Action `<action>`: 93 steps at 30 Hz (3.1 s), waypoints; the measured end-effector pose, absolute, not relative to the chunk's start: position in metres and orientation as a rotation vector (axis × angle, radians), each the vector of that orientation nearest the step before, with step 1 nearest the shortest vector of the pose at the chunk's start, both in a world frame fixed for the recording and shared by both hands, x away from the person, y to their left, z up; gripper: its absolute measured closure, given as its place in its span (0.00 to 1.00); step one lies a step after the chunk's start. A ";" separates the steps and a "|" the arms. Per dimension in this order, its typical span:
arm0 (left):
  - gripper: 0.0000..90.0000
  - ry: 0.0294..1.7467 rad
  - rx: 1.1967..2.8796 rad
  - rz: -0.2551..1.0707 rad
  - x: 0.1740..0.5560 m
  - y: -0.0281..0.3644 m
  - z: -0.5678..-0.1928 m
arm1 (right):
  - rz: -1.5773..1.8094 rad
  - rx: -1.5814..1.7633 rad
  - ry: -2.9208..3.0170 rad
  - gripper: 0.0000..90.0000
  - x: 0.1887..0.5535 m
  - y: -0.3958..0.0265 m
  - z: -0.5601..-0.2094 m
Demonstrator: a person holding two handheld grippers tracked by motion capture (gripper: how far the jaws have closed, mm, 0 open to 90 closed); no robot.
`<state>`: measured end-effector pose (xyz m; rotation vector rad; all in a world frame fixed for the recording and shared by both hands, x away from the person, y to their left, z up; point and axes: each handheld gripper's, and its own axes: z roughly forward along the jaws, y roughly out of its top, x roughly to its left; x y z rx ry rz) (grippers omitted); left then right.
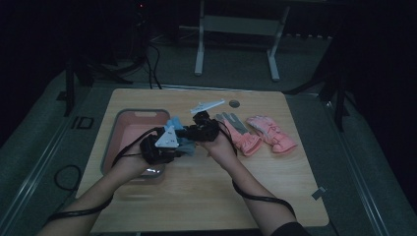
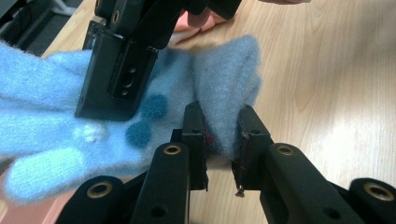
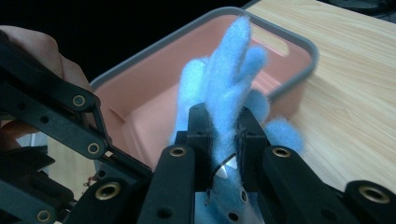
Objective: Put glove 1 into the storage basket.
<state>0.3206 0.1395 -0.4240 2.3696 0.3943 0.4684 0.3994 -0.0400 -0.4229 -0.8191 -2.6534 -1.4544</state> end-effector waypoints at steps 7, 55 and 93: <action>0.86 0.450 2.386 0.484 0.320 0.167 -0.426 | -1.445 -0.772 -2.650 0.89 0.405 -0.006 -0.425; 0.78 0.666 2.614 0.228 0.370 0.235 -0.494 | -1.145 -0.879 -2.711 0.50 0.437 0.088 -0.482; 0.09 0.701 2.139 0.208 0.321 0.160 -0.451 | -1.435 -0.753 -2.719 0.17 0.392 -0.067 -0.431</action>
